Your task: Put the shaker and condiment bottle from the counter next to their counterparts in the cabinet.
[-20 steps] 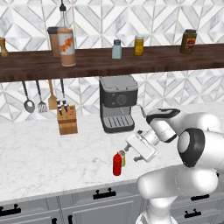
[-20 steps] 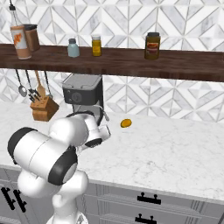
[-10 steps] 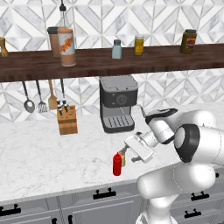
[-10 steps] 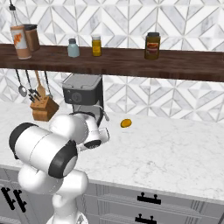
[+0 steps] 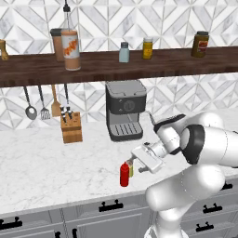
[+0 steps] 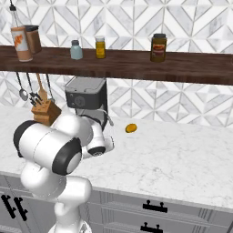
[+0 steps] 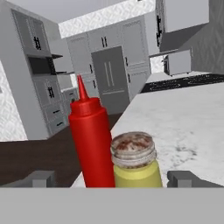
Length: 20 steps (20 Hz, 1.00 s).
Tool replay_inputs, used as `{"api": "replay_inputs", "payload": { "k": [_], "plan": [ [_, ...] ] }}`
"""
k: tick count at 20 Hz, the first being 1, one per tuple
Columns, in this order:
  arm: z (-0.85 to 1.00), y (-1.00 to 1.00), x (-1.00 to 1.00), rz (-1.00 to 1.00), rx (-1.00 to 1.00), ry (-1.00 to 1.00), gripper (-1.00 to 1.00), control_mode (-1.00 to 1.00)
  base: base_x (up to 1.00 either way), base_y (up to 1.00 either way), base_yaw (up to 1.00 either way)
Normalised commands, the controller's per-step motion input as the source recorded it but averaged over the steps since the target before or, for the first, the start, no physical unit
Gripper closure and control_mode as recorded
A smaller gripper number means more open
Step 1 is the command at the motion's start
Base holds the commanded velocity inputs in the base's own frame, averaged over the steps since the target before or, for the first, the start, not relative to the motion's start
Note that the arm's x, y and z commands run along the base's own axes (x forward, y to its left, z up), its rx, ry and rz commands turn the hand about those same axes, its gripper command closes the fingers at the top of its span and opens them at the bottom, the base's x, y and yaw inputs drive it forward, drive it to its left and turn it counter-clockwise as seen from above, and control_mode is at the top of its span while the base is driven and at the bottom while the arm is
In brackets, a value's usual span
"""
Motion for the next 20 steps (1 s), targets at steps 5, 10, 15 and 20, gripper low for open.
{"api": "replay_inputs", "payload": {
  "k": [5,10,15,20],
  "plan": [
    [-0.02,0.04,0.12,0.00,0.05,0.05,-1.00,-1.00,0.00,0.00,0.00],
    [-0.04,0.01,0.04,0.00,0.05,0.02,-1.00,-1.00,0.00,0.00,0.00],
    [-0.09,0.09,0.05,0.00,0.04,0.03,-1.00,-1.00,0.00,0.00,0.00],
    [-0.08,0.16,0.07,0.00,0.05,0.03,-1.00,-1.00,0.00,0.00,0.00]
  ]
}}
